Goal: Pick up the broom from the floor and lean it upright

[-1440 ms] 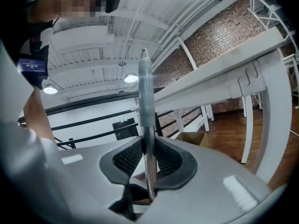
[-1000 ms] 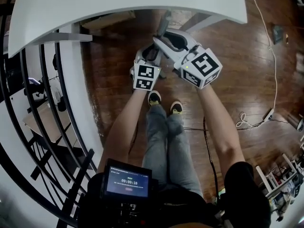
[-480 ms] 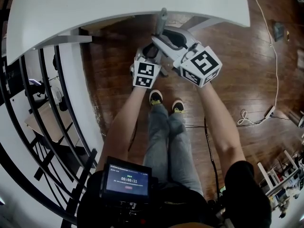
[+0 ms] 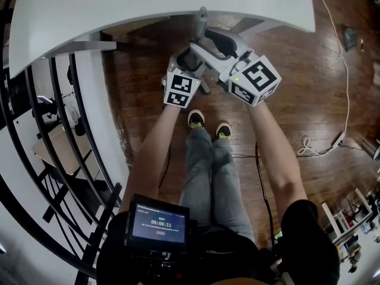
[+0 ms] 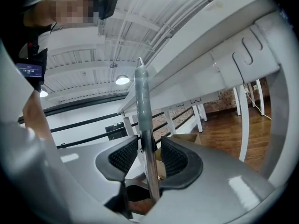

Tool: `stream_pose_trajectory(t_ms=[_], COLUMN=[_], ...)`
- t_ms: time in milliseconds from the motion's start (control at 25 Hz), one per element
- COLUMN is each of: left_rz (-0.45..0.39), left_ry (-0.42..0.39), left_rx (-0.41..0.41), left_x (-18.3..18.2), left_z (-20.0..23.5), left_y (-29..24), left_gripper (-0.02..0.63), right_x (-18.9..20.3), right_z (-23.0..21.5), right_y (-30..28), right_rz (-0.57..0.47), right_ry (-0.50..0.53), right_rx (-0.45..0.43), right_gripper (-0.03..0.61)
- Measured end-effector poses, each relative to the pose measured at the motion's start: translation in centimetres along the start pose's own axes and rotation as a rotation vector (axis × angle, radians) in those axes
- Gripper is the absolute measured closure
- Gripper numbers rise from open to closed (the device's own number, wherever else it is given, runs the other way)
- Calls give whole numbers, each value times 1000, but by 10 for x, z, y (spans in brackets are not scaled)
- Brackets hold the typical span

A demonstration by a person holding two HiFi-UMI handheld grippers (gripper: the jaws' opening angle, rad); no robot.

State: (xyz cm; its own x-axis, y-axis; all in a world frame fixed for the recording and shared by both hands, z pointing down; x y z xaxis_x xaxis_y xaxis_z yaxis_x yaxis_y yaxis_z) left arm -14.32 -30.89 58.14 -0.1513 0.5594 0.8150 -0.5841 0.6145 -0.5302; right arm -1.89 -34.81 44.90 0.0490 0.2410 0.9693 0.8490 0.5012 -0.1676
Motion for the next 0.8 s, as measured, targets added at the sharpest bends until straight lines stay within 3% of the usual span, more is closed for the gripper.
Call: stream_pose_trajectory(t_ms=[480, 600, 680, 800], left_rz=[-42, -84, -111, -155], left_ry=[19, 10, 9, -11], left_rx=[-64, -103, -146, -159], left_x=[-8, -15, -24, -53], left_z=[4, -12, -23, -39], left_y=[50, 91, 124, 162], left_gripper=[367, 446, 603, 603], right_x=[-14, -22, -30, -50], right_z=[10, 22, 30, 32], right_y=[41, 69, 88, 116], right_rz=[-26, -12, -4, -11], right_ry=[-2, -2, -5, 8], right_rx=[43, 46, 44, 52], right_gripper=[419, 420, 422, 428])
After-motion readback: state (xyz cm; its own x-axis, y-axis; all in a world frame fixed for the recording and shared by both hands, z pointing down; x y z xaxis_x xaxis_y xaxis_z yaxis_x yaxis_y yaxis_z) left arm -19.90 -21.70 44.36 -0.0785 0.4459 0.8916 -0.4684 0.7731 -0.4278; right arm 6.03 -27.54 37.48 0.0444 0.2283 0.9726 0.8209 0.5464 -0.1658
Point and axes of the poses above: the fingertips, and each gripper's own axes: y backward along the fingers, z to its left, x out of its underside, the point moved 10 cm from there along y, backward along the fingers, and after that the axes turned 8 degrees about y, right-handed, at the moved point
